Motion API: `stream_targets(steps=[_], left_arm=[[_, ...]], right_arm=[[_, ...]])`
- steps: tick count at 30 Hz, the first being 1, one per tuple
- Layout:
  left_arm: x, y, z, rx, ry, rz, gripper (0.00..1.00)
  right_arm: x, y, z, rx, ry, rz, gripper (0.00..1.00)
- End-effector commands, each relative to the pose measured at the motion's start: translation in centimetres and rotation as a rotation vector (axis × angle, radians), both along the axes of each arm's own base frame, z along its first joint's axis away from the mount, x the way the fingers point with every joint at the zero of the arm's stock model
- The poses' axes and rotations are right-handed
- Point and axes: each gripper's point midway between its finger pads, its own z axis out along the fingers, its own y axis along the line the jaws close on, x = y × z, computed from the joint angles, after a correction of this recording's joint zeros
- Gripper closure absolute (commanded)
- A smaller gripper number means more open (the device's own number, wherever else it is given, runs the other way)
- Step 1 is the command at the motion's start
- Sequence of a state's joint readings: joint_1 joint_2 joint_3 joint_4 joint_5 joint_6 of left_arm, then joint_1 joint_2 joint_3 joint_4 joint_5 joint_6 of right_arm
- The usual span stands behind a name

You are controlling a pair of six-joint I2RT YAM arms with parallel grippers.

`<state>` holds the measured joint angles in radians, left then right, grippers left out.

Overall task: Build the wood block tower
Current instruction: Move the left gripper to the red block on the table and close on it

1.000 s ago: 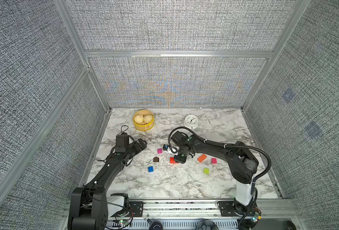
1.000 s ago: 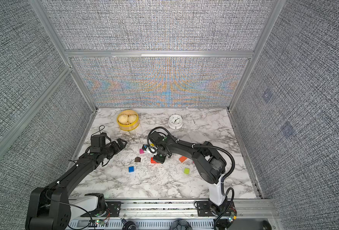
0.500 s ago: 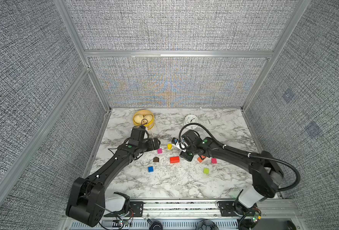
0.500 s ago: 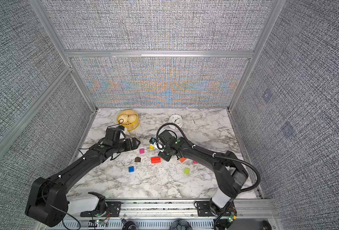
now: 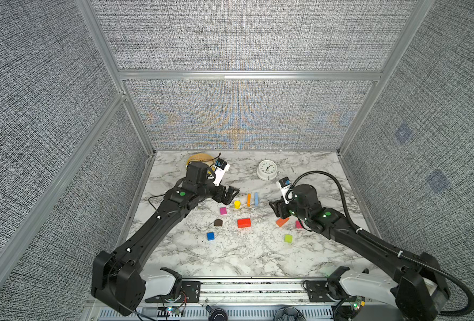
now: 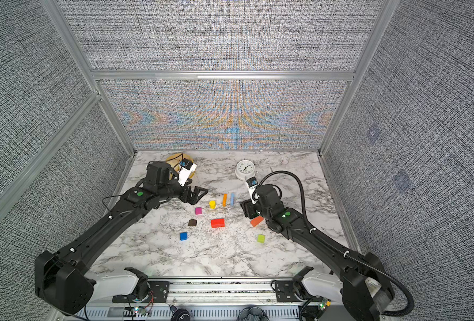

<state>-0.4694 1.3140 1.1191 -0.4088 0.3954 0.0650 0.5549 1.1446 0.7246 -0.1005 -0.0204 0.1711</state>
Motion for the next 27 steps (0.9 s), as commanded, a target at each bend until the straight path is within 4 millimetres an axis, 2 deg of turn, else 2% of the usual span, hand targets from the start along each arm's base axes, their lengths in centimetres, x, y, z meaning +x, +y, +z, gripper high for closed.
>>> stream_targets(steps=[1,4,8,9,10,18,23,27], left_arm=[[-2.0,0.0,-1.7,0.119,-0.009,-0.174,0.01],[-2.3,-0.4,-2.3,0.159,-0.041,-0.253,0.01],[-3.1,-1.5,-4.2,0.225,-0.034,-0.362,0.01],[-3.3,-1.9,-4.7,0.242,-0.034,-0.384,0.01],[-3.7,-2.3,-5.4,0.263,-0.034,-0.414,0.01],[-6.0,-5.4,-10.2,0.410,-0.041,-0.590,0.03],[-6.3,-5.9,-13.0,0.508,0.002,-0.644,0.14],[-6.2,-5.9,-14.5,0.544,0.037,-0.652,0.18]], right_arm=[[0.4,-0.4,1.1,0.220,0.028,-0.075,0.28],[0.7,-2.0,0.6,0.330,0.072,-0.145,0.25],[1.0,-3.5,-0.2,0.439,0.137,-0.199,0.18],[1.1,-4.0,-0.4,0.456,0.147,-0.216,0.14],[1.2,-4.4,-0.6,0.477,0.155,-0.233,0.02],[1.4,-6.4,-1.4,0.530,0.165,-0.303,0.01],[1.4,-6.7,-1.6,0.534,0.164,-0.315,0.01],[1.4,-6.6,-1.6,0.535,0.165,-0.312,0.01]])
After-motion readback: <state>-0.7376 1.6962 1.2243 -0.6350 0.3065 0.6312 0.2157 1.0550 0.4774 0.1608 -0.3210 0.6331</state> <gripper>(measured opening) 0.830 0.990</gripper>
